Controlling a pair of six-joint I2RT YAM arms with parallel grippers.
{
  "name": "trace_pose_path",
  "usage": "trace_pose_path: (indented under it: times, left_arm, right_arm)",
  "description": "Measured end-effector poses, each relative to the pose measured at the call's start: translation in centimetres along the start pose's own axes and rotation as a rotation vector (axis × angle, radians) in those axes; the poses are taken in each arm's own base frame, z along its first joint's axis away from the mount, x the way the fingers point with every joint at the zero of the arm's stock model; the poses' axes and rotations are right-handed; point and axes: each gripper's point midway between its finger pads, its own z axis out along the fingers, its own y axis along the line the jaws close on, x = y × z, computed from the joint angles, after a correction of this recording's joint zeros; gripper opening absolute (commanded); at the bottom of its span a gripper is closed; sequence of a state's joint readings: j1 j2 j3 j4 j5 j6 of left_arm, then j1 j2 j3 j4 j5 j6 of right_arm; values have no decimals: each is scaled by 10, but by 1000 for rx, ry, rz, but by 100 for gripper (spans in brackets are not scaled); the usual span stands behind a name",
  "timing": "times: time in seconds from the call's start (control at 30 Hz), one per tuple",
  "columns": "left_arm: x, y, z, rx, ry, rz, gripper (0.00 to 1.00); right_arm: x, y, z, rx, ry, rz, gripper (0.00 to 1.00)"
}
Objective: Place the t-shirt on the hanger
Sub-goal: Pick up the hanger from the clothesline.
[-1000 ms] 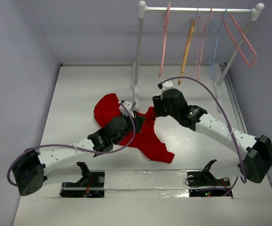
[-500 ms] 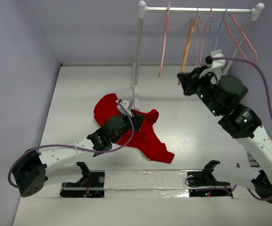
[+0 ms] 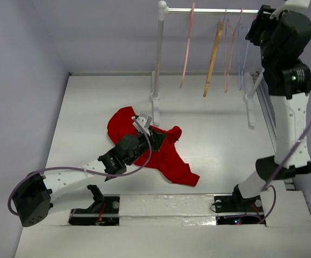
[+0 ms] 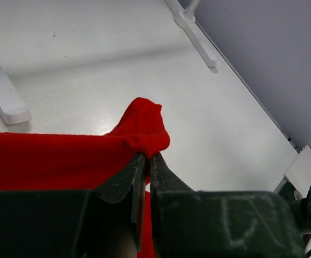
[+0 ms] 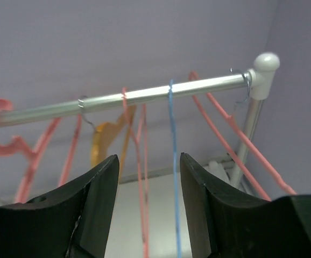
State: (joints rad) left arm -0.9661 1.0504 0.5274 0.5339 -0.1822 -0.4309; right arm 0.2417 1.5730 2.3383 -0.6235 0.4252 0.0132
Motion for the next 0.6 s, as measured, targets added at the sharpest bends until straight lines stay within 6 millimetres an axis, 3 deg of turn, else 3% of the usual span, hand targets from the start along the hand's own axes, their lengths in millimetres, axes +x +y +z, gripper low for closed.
trace_pose_path:
  times: [0.13,0.27,0.37,0.6]
  left_arm:
    - [-2,0,-3,6,-8,12,0]
    - [-3,0,-4,11,-9,30,0]
    - [-2,-1,-4,16,-8,38,0]
    - [-1,-1,-6,29,-7,52,0]
  right_arm:
    - [56,-16,37,7,164,-28,58]
    - [106,-23,51,-2,298,-33,58]
    - [120,-25,55,-2,336,-34,56]
    - [132,-32,62,23,357,-43,54]
